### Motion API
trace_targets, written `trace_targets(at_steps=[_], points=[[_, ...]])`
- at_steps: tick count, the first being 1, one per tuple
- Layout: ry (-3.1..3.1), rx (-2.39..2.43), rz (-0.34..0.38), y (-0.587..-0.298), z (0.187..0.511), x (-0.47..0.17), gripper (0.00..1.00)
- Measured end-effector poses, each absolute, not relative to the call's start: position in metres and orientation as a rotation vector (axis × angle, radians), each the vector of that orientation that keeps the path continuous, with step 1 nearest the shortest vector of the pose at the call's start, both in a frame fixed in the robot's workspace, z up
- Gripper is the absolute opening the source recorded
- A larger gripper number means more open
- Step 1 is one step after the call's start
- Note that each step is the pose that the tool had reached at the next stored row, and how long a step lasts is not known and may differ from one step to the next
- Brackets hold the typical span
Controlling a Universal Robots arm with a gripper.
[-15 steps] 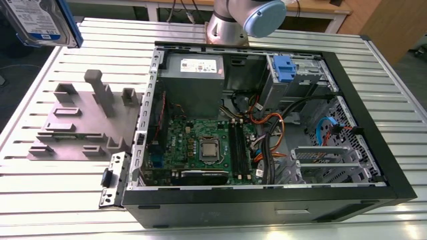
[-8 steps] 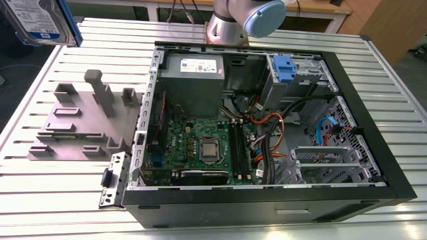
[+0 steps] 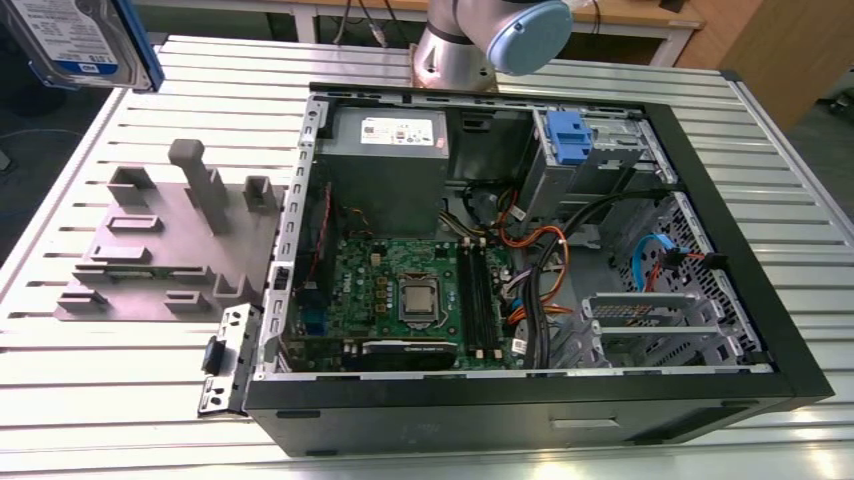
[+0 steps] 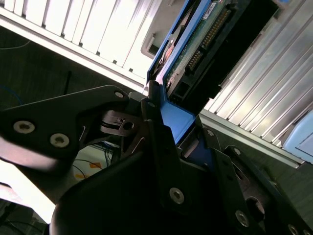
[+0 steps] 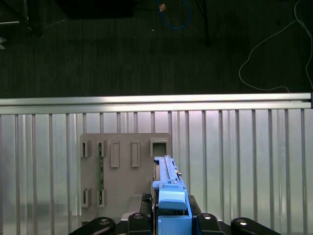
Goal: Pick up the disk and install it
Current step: 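Pick up the disk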
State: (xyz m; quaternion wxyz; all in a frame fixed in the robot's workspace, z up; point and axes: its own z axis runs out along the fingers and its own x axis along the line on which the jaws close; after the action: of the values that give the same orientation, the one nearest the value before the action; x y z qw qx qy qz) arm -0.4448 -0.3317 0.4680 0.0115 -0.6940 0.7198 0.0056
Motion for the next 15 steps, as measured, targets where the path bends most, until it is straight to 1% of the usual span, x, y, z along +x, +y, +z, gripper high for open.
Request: trace_targets(at_steps=[15], points=[[2.245, -2.165, 0.017, -0.3317, 0.4717, -0.4448, 0.36]])
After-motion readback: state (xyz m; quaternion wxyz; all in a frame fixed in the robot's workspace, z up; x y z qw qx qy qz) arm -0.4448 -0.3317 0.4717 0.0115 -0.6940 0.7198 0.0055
